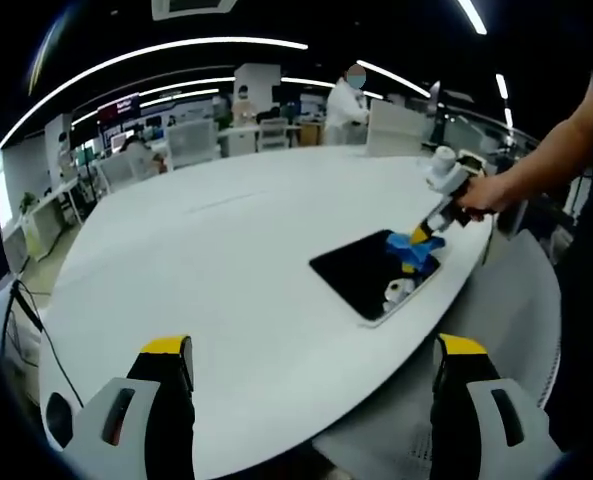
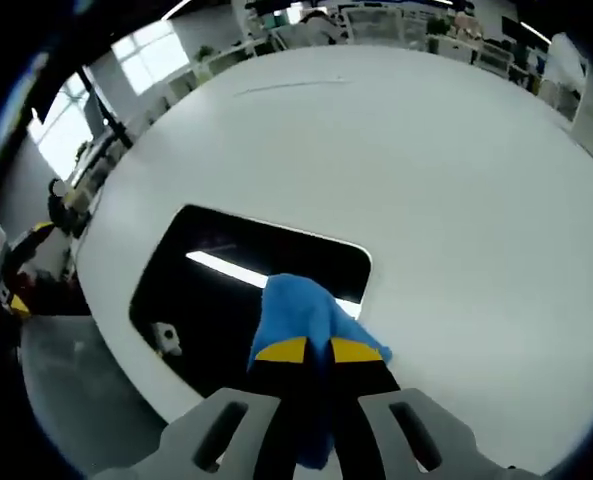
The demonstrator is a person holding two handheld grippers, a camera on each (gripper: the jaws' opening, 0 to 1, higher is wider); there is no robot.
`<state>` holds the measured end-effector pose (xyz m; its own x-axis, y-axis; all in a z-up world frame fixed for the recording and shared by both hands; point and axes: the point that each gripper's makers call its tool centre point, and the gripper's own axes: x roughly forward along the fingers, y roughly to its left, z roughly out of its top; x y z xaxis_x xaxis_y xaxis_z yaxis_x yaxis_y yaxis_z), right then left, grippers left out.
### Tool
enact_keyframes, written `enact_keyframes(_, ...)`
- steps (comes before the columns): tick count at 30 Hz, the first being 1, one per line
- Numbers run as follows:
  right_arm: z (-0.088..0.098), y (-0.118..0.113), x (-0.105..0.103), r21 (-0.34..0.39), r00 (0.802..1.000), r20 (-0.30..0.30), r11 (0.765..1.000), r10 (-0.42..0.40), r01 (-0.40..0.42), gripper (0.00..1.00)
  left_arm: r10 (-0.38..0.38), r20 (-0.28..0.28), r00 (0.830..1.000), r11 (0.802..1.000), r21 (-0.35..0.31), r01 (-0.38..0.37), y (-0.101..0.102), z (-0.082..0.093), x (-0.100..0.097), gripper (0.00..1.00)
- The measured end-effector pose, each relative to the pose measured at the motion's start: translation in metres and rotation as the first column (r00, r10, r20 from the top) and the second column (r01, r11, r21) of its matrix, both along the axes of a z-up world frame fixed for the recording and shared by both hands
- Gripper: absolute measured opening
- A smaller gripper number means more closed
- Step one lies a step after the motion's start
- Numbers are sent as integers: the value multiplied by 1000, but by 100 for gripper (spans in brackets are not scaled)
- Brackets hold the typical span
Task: Wipe the mirror surface with the cleaning cloth until all visible marks leave the cleaned area.
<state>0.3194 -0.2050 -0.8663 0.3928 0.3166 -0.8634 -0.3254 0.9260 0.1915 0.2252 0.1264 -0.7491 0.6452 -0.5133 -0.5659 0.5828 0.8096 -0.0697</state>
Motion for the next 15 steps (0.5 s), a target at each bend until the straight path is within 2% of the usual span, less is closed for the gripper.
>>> enact_keyframes(5,0,-9,3,51,997,-25,996,-77,78,2,-16,0,1000,1000,8,16,-3,0,-1,100)
enact_keyframes(10,-1,-21,5,32,990,-23,989,-141,142,1,-4,4,1000,1000,3,4,-1,1,2,100)
enact_keyframes(12,-1,-20,2,79,982,-51,979,-184,187,1,-4,7,1000,1000,3,4,-1,2,3,100)
enact_keyframes(15,-2,-19,3,68,984,-35,982,-176,179,2,3,9,1000,1000,0,-3,1,2,5,100)
